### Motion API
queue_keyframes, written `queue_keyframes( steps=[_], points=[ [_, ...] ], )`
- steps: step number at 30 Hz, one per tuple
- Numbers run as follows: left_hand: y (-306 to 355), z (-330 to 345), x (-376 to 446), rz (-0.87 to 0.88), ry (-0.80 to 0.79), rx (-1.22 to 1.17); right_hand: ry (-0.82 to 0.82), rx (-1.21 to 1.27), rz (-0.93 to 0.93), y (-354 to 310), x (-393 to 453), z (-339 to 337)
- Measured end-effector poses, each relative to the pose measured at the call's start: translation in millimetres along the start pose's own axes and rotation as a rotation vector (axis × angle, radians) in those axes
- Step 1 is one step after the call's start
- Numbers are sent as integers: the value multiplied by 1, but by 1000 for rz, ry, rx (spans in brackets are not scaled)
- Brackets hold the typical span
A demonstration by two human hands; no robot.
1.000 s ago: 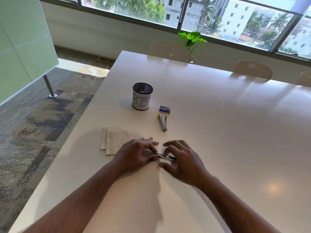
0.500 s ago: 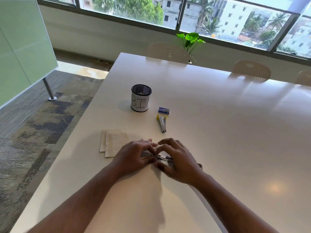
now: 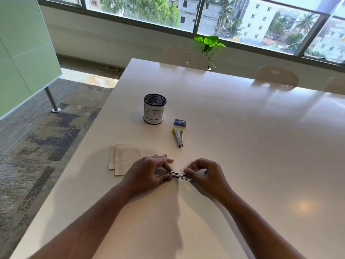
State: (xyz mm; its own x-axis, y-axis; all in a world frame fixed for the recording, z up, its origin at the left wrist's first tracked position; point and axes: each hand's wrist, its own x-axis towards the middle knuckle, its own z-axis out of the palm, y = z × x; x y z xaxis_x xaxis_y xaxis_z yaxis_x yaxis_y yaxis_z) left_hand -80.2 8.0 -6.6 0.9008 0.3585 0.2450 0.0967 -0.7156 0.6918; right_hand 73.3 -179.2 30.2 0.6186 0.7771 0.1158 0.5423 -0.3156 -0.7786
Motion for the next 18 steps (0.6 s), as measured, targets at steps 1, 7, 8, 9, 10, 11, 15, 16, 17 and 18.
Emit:
queue_keyframes(
  steps=[1,7,8,9,10,11,15,16,17,18],
  points=[
    [0,0,0,-2,0,1,-31,-16,19,-2,4,1],
    [3,-1,-1,6,-5,9,-153,-135,73,-5,17,9],
    [3,-1,-1,5,-6,14,-169,-120,91,-6,19,8],
    [3,-1,-1,5,-7,19,-184,-104,106,-6,20,7],
    [3,-2,-1,4,-8,22,-197,-90,117,-7,21,7],
    [3,-2,-1,3,-11,21,-206,-78,123,-8,21,6],
    [1,-1,-2,-6,-5,9,-208,-44,101,-10,19,3],
    [1,0,-2,-7,-3,5,-197,-52,80,-9,18,0],
    [1,-1,-2,-6,-4,2,-179,-65,51,-6,16,-3],
    [0,-1,-1,-3,-8,1,-151,-77,15,-2,13,-7]
  ],
)
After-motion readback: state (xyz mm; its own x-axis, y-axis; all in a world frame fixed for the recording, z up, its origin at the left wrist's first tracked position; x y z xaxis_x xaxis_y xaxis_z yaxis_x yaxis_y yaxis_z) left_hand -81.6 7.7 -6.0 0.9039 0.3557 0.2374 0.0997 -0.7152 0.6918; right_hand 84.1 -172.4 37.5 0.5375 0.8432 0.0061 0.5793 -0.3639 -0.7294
